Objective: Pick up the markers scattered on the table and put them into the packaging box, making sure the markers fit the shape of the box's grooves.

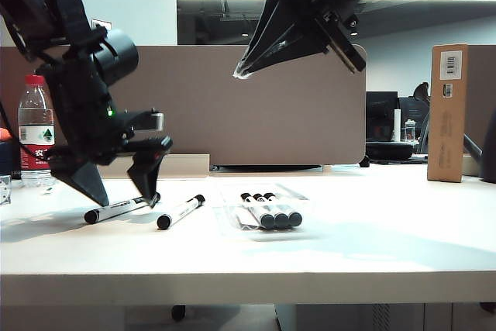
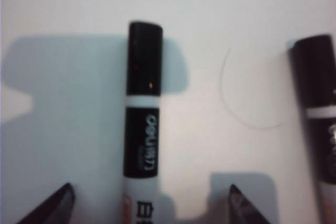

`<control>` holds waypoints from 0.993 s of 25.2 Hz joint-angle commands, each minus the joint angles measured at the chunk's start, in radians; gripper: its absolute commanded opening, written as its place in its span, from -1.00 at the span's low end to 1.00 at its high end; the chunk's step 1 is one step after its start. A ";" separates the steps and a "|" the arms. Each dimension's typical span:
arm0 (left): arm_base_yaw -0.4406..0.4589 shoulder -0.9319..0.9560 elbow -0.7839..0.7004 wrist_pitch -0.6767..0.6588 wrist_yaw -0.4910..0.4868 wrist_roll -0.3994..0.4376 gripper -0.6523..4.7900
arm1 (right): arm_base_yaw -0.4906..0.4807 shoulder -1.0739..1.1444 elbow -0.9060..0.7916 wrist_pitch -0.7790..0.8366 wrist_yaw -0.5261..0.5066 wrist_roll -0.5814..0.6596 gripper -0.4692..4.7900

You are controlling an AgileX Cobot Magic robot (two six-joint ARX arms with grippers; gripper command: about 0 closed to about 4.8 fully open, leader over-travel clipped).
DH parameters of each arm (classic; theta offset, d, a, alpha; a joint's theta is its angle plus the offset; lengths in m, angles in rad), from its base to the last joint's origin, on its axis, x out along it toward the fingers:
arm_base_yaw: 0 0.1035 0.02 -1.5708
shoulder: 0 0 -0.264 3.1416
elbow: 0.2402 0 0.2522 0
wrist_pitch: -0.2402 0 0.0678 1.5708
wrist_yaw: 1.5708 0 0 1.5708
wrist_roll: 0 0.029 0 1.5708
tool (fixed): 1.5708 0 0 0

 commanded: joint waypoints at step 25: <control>0.004 0.018 0.116 -0.101 0.396 -0.185 -0.78 | -0.060 -0.020 0.006 -0.023 -0.043 -0.028 -0.84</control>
